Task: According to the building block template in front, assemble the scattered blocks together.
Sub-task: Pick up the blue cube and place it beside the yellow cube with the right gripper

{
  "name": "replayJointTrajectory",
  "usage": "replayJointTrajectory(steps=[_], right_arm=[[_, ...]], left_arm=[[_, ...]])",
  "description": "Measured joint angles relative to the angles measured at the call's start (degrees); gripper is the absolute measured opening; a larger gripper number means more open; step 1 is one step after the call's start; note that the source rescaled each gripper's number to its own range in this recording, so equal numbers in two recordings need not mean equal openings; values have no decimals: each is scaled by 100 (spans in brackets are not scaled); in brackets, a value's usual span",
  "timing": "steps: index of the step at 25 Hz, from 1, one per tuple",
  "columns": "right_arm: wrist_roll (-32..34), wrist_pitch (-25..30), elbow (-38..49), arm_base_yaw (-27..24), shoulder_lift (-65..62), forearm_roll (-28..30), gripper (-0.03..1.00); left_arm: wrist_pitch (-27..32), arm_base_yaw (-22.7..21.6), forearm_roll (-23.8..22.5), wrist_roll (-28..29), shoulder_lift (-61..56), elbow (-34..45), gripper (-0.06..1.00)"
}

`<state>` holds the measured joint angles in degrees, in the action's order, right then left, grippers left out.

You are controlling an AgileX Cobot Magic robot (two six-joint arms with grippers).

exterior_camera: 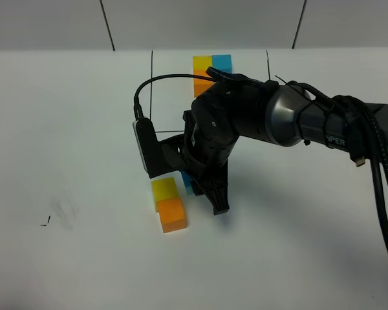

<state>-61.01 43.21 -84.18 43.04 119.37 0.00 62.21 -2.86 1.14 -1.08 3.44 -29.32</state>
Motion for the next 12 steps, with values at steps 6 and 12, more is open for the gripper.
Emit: replayJointTrajectory(steps=[6,12], right_arm=[[-171,14,-7,0,14,-86,61],[-346,-20,-12,0,14,-320,61]], left_arm=[[0,0,0,0,0,0,0],[0,0,0,0,0,0,0]])
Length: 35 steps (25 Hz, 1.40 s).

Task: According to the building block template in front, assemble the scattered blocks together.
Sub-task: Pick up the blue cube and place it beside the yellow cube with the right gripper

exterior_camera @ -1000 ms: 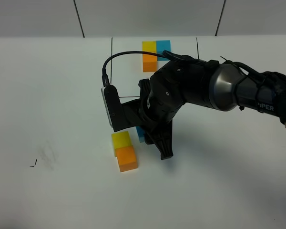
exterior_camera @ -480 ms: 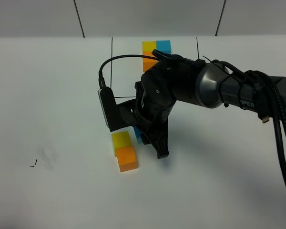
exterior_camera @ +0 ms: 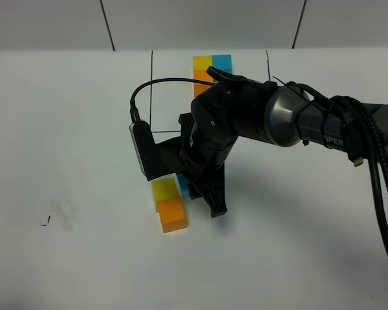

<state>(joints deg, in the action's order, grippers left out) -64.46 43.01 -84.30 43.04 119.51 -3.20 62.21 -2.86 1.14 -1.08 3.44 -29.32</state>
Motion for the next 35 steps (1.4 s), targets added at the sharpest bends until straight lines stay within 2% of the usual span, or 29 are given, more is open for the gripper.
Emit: replayJointTrajectory(steps=[29,35], right_arm=[[-289,-247,-25,0,112,-218,61],[11,-28,-29,0,150,155,61]], left_arm=[[0,0,0,0,0,0,0],[0,0,0,0,0,0,0]])
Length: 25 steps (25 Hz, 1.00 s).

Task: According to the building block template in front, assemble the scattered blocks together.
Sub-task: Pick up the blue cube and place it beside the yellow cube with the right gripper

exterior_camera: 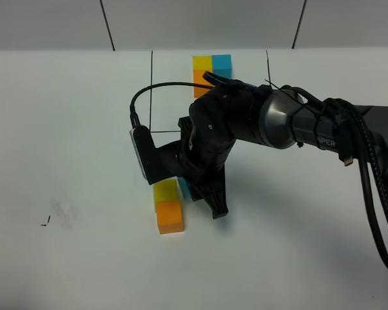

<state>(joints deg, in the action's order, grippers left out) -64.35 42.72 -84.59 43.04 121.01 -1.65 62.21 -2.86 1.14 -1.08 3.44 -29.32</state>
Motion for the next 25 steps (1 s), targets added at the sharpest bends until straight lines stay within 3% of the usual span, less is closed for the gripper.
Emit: replayJointTrajectory(steps=[18,25], right_arm=[[254,-21,-23,0,70,123,61],[357,211,-324,0,413,71,61]], left_arm=[[0,0,0,0,0,0,0],[0,0,0,0,0,0,0]])
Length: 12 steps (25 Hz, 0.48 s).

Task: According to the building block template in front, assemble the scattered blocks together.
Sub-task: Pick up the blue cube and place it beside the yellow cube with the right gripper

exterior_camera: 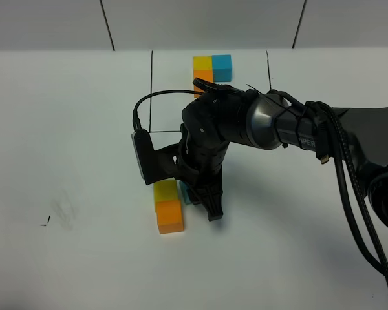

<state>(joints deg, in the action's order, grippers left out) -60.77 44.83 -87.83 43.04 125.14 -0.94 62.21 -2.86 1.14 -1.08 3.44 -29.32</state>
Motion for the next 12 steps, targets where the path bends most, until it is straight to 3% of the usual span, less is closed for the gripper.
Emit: replayJointTrajectory(steps=[12], right_arm=[[34,3,-71,0,5,-86,61]], left_arm=[[0,0,0,0,0,0,0]])
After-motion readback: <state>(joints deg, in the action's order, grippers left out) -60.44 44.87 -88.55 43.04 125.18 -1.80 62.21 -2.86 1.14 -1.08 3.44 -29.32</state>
